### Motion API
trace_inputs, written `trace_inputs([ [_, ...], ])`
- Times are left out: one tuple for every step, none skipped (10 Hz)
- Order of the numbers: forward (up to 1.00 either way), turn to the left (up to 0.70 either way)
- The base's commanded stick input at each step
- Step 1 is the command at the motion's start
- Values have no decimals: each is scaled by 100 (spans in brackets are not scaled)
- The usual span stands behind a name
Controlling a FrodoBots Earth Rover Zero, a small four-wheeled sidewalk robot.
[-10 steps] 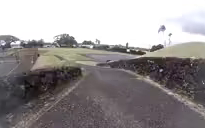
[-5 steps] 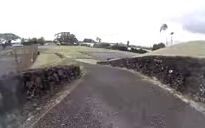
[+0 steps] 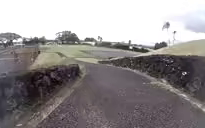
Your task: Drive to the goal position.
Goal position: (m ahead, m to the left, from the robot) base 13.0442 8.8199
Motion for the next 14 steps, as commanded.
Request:
trace_inputs([
  [70, 3],
  [70, 3],
  [70, 3],
  [70, 3],
  [70, 3],
  [70, 3],
  [70, 3],
  [70, 3],
  [70, 3],
  [70, 3],
  [70, 1],
  [70, 1],
  [70, 1],
  [70, 1],
])
